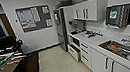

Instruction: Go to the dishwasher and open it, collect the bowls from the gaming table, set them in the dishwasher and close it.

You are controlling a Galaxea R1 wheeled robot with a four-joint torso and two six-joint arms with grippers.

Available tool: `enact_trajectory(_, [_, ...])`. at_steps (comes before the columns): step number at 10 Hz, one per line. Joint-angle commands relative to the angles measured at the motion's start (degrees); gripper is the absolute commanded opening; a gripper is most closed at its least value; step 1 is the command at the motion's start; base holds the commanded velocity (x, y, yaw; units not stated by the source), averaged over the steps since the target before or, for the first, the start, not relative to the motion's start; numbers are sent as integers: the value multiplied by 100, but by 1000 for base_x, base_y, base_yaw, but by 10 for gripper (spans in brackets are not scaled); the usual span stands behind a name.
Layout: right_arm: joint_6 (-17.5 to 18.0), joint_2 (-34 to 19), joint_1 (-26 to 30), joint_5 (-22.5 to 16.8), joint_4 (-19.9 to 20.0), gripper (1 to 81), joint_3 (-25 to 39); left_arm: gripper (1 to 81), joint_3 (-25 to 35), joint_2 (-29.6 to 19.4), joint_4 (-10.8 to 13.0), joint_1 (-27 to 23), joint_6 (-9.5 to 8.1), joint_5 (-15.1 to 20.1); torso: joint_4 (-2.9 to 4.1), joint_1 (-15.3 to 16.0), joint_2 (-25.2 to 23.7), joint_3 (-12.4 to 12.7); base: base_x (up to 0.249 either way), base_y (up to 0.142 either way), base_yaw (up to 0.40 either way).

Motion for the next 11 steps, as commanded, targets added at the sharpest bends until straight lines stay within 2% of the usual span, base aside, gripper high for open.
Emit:
enact_trajectory(1, [4, -17, 298, -272, 3, 811, -16, 811, -16, -33, -28, -319, 20, 248, 0, 0, 0, 0, 0, 0, 223])
enact_trajectory(11, [4, -8, 290, -272, -6, 811, -16, 811, -16, -41, -28, -310, 29, 248, 0, 0, 0, 0, 0, 0, 271])
